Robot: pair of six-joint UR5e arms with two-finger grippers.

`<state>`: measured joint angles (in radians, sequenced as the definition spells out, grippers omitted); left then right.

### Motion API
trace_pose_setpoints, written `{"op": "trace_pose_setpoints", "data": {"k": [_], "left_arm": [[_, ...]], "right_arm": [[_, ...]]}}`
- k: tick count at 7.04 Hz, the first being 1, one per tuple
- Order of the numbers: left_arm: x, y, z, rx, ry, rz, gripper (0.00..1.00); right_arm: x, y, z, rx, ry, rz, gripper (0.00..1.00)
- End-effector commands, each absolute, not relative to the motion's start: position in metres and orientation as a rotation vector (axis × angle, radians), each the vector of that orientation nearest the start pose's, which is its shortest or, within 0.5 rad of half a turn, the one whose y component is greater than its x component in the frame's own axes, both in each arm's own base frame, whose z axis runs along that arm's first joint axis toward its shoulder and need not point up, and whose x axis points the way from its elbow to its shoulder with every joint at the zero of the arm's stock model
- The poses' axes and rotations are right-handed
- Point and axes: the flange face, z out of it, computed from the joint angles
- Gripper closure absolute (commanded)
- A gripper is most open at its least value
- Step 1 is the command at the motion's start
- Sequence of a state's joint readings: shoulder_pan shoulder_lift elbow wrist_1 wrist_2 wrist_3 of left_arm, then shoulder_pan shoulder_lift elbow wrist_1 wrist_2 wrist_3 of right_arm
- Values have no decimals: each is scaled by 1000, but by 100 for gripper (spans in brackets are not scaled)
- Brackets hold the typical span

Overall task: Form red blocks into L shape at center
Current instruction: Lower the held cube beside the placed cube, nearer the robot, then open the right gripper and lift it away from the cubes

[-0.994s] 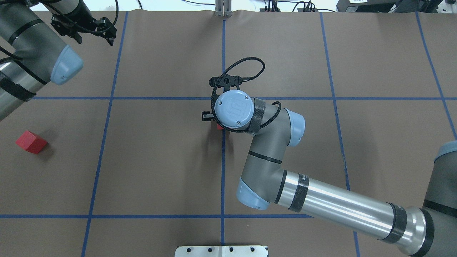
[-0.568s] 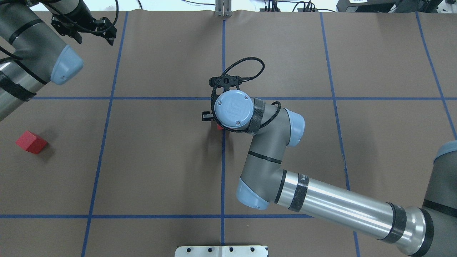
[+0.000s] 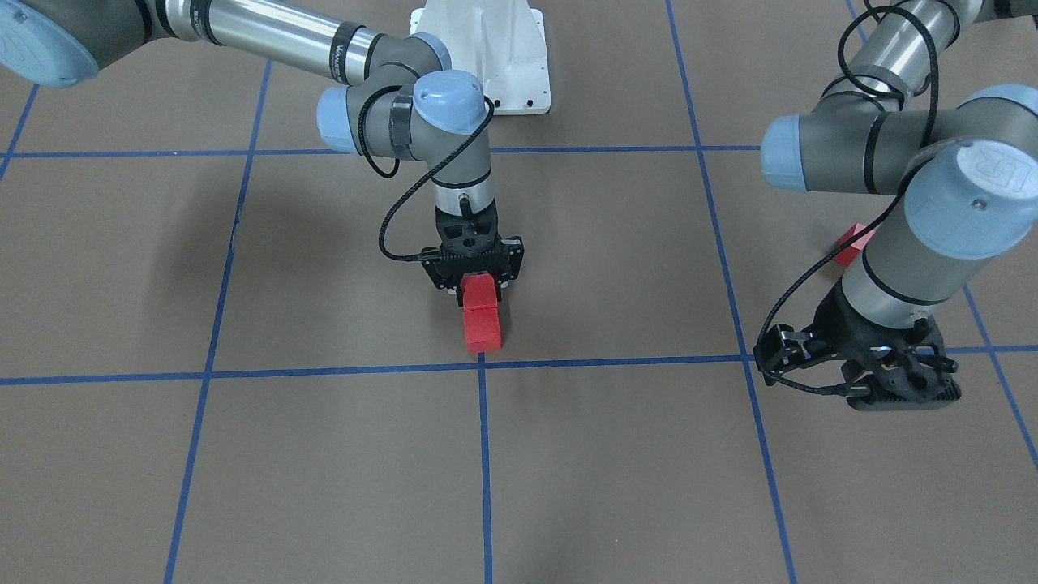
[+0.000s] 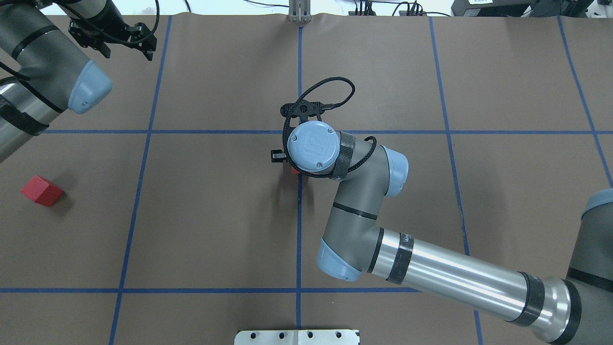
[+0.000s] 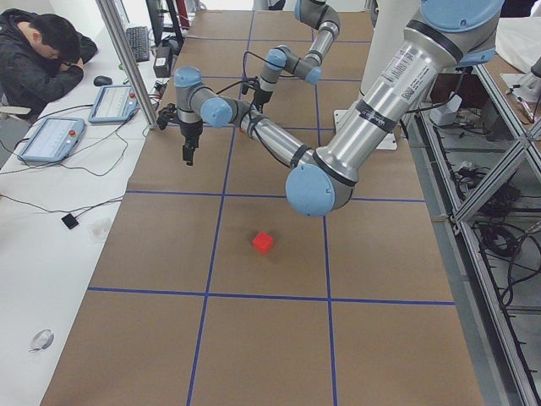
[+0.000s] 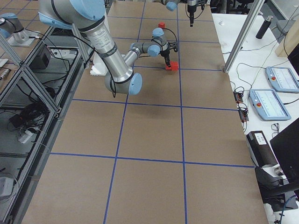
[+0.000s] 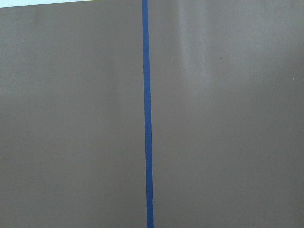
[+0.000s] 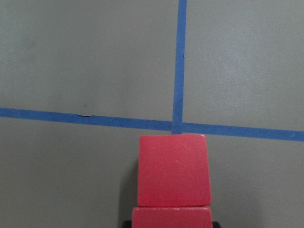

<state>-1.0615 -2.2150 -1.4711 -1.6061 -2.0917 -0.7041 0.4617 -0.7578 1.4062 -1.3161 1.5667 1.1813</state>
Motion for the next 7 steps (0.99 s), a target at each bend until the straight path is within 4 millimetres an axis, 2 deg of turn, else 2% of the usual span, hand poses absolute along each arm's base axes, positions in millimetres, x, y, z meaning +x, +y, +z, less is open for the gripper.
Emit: {"op": "trace_pose_setpoints", "data": {"k": [1, 4, 5, 7], "left_arm": [[279, -671, 317, 177, 737, -35, 0], [279, -671, 317, 176, 739, -34, 0], [279, -671, 317, 177, 738, -33, 0], [274, -667, 314, 189, 745, -32, 0]], "right_arm": [[-622, -459, 200, 378, -821, 70, 12], [-622, -459, 200, 380, -820, 71, 6], [-620, -463, 194, 385, -828, 78, 2], [-594, -489, 178, 374, -860, 97, 2]]}}
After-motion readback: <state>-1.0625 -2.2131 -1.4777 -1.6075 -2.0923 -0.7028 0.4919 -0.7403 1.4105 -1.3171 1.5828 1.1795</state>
